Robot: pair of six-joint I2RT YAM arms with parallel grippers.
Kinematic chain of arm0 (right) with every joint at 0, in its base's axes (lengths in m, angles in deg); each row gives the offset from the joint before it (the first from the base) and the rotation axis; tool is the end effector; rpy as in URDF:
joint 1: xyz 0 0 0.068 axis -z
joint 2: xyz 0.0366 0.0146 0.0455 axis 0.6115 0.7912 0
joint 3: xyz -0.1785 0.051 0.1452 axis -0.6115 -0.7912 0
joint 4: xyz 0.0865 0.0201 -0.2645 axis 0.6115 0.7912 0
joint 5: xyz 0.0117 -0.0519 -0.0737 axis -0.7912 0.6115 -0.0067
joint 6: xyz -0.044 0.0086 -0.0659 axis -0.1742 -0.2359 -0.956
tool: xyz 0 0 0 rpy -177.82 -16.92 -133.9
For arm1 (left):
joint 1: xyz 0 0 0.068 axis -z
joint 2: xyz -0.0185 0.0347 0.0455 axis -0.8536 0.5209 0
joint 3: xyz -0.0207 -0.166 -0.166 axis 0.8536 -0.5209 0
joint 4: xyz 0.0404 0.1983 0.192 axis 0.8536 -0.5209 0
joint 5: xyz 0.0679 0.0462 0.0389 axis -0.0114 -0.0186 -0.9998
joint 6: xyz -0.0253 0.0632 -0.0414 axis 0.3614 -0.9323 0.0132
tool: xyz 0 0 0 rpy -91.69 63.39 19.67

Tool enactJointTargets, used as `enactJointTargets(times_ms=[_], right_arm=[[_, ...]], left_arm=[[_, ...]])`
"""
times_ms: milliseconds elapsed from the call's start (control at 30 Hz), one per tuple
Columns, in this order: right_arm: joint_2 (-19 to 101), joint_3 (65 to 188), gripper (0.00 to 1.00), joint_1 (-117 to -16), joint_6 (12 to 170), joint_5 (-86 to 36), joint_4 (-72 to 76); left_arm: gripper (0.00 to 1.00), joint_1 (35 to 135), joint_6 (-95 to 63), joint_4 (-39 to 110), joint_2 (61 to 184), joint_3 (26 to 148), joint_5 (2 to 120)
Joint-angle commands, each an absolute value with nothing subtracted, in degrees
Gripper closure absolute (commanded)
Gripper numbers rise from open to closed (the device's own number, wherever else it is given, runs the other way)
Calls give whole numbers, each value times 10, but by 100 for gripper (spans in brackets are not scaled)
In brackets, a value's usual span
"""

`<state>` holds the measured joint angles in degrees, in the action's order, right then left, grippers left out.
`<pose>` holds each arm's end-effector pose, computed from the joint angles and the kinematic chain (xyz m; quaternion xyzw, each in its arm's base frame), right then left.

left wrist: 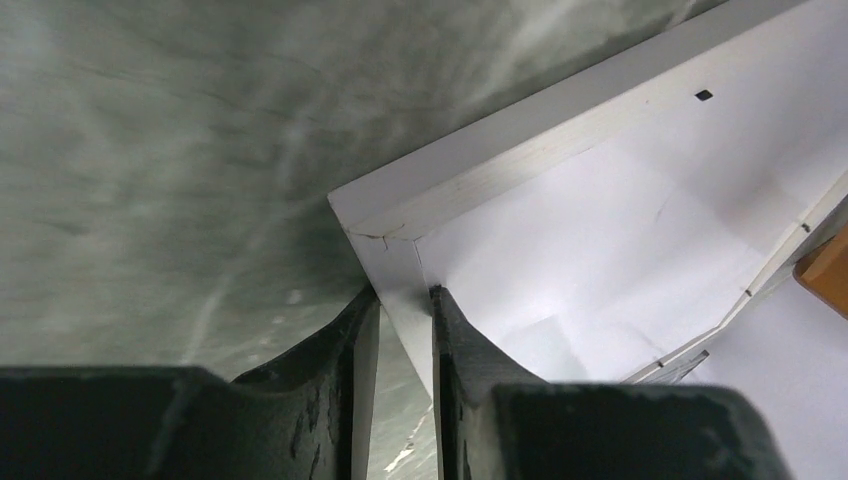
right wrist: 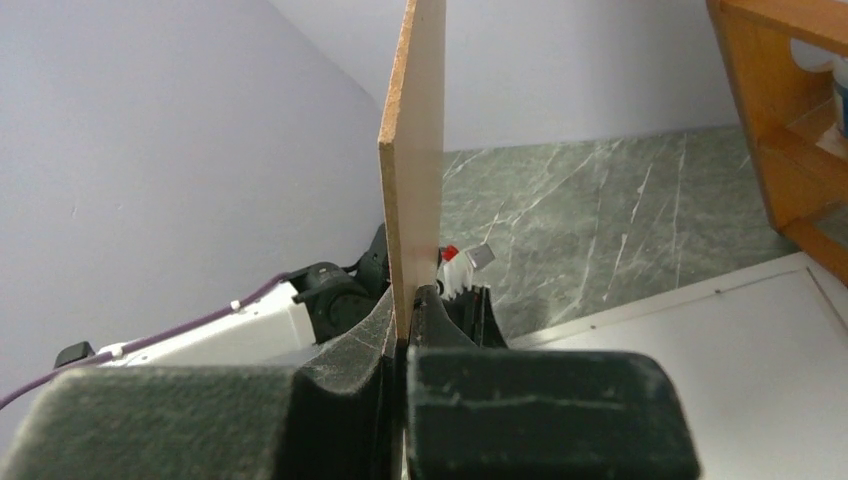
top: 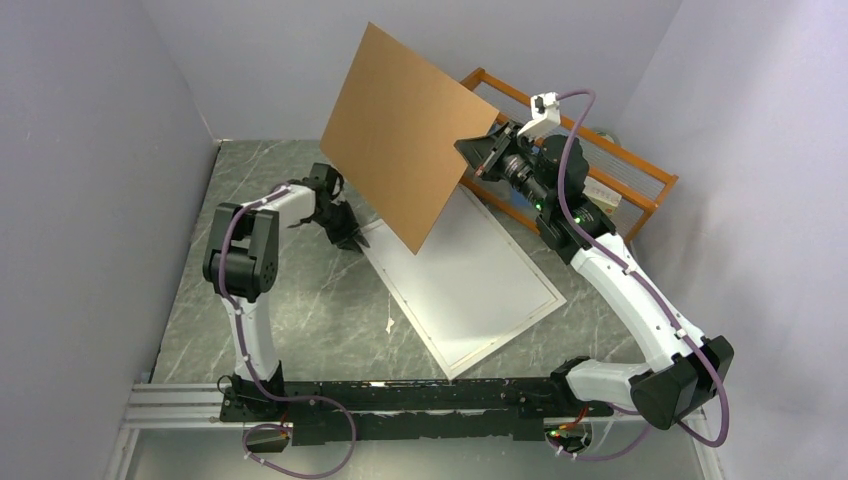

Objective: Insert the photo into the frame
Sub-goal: Move the photo frame to the center of the board.

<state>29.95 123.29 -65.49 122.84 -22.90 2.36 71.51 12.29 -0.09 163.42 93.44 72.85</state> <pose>0.3029 0.1676 0.4002 0.0297 0.6981 0.4214 0.5782 0.3930 -0.1144 0.0720 -0.1988 0.9512 -0.2267 0.0659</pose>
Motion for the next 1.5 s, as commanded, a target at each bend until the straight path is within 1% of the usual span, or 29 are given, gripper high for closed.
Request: enactJointTargets(times_ms=[0,100,200,400,467,667,733,833,900,967,1100,1133,1200,1300,1467], right_arm=[[286,1270,100,-656,1253,-254,-42],[294,1270,100,-656,1261,-263,-47],[302,1270,100,-656,1270,-269,-51],[319,1275,100,-656,1282,-271,-56],[325,1276,100,-656,1291,-272,-60],[336,1271,100,-656,1316,-259,-67],[336,1270,100,-656,1322,-251,-71],[336,1269,100,-656,1333,-238,-73],[336,1269,100,-656,1339,-230,-77],[337,1270,100,-656,1350,-223,-81],[343,1271,100,-656,1381,-211,-91],[345,1271,100,-656,1389,-206,-92],[346,1269,100,-656,1407,-199,-100],[348,1264,100,-656,1432,-197,-111],[344,1250,100,-656,1463,-200,-123]], left_arm=[[81,640,10,1,1652,921,714],[83,598,-22,-6,1666,938,745],[83,550,-50,-27,1694,982,794],[82,493,-72,-41,1732,1046,809],[81,476,-68,-35,1744,1070,817],[71,458,-87,-61,1781,1163,822],[66,454,-89,-69,1785,1179,819],[56,445,-72,-56,1774,1176,829],[46,443,-61,-48,1755,1168,833],[39,442,-54,-48,1732,1160,835],[25,436,-13,-64,1671,1146,802],[20,433,7,-67,1653,1139,792],[17,423,59,-71,1619,1114,777],[6,416,132,-20,1553,1045,798],[6,418,254,170,1455,928,901]])
